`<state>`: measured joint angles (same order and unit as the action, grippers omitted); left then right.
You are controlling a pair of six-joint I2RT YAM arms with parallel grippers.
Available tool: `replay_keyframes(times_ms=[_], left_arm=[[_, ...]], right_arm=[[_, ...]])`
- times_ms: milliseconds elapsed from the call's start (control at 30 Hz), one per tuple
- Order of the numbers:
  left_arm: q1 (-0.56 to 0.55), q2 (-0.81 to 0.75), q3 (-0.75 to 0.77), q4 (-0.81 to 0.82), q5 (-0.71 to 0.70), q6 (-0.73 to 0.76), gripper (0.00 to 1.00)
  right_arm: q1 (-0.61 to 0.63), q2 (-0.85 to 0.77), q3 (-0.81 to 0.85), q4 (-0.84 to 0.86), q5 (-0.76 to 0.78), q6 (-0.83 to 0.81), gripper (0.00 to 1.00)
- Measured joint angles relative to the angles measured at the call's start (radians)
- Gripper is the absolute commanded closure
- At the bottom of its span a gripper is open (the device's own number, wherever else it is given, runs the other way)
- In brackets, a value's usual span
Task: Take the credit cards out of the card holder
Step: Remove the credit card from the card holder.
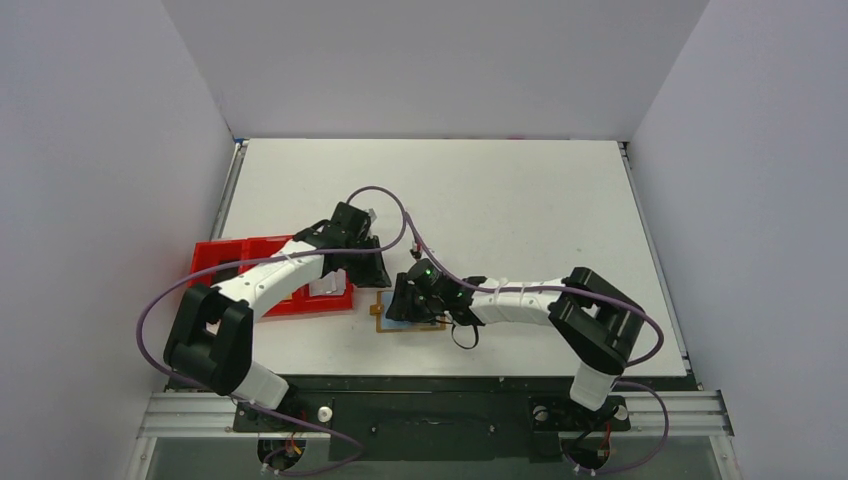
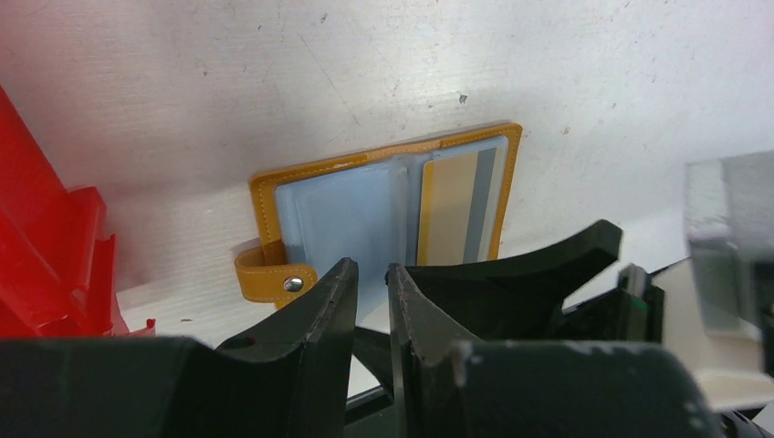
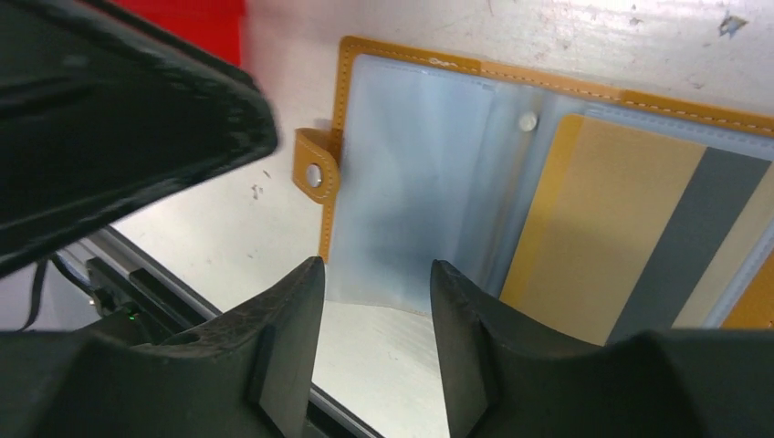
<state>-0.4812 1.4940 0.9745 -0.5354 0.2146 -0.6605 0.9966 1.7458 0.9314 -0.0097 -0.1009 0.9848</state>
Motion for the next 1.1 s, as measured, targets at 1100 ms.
replay_keyframes(times_ms=[1100], left_arm=[[-0.120,0.195,-0.091,0.256,0.169,-0.117,0.84]], right_arm=[[-0.073,-0.209,-0.168,-0.155,0.196,0.013,0.68]])
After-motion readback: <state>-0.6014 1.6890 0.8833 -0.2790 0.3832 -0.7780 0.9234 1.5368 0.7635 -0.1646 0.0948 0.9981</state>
